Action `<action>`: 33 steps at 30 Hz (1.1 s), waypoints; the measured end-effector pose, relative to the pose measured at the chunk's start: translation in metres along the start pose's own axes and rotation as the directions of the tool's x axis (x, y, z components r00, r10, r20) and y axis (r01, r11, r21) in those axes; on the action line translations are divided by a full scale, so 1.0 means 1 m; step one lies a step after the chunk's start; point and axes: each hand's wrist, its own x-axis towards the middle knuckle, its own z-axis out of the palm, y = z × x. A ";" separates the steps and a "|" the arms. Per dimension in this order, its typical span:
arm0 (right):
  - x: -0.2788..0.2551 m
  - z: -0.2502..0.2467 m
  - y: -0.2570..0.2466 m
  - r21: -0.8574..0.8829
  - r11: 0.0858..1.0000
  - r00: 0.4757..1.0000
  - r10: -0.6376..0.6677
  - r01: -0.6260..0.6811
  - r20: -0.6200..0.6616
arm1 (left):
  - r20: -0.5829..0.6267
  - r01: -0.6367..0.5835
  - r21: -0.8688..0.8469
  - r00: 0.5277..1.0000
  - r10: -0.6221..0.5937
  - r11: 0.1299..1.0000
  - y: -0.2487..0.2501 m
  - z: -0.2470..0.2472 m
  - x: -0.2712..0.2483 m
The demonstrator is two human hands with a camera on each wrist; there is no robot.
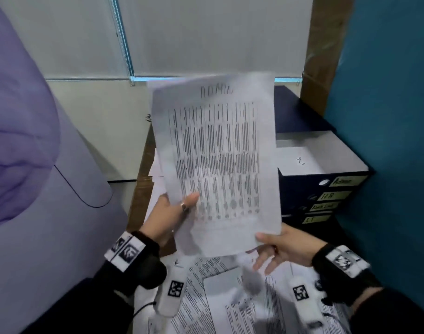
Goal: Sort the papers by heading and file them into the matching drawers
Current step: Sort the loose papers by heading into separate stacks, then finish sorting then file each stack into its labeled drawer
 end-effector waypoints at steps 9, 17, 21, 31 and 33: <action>-0.023 -0.088 -0.122 0.197 0.939 0.868 -0.162 0.282 -0.470 | 0.382 0.143 0.097 0.909 -0.169 0.985 0.087 0.075 0.068; 0.055 -0.175 -0.171 0.235 0.924 0.771 -0.092 0.303 -0.631 | 0.076 0.067 0.120 0.994 -0.076 0.990 0.058 0.119 0.116; 0.086 -0.199 -0.174 0.201 0.958 0.736 -0.017 0.207 -0.676 | 0.106 0.039 0.603 0.986 -0.128 0.797 -0.015 0.103 0.097; 0.055 -0.185 -0.168 0.228 0.900 0.642 -0.072 0.372 -0.763 | 0.104 0.171 0.808 0.901 -0.421 0.564 -0.109 0.076 0.040; 0.023 -0.167 -0.154 0.169 0.877 0.620 -0.170 0.449 -0.766 | 0.104 0.138 0.809 0.923 -0.370 0.571 -0.109 0.083 0.033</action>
